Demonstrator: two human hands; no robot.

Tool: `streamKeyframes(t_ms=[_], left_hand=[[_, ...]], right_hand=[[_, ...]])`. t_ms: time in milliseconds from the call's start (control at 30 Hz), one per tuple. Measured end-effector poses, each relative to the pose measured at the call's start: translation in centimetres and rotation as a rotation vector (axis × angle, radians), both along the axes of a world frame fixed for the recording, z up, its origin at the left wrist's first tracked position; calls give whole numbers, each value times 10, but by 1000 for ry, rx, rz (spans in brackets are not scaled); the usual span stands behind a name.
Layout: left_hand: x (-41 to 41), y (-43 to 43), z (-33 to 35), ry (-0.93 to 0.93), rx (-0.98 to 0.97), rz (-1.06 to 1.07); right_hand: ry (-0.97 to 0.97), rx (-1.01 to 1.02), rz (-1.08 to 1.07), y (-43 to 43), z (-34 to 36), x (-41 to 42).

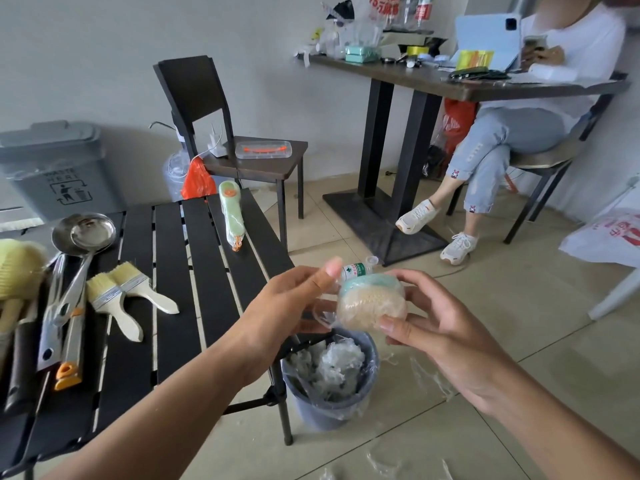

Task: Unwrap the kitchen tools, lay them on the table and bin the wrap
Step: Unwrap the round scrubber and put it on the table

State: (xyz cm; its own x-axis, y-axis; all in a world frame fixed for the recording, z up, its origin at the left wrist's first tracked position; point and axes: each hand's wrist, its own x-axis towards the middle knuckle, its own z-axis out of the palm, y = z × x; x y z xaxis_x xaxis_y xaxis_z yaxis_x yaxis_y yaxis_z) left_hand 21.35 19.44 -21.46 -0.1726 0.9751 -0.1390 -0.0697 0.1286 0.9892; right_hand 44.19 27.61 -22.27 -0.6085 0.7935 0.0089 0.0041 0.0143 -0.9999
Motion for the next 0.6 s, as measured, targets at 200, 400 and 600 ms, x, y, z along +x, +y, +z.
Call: streamKeyframes(t_ms=[200, 400, 600], left_hand=[[6, -1, -4, 188, 123, 79], [6, 1, -3, 326, 194, 218], [5, 0, -5, 296, 238, 280]], right_hand=[[57, -159, 77, -7, 0, -6], [138, -317, 52, -7, 0, -13], [126, -335, 108, 1, 4, -10]])
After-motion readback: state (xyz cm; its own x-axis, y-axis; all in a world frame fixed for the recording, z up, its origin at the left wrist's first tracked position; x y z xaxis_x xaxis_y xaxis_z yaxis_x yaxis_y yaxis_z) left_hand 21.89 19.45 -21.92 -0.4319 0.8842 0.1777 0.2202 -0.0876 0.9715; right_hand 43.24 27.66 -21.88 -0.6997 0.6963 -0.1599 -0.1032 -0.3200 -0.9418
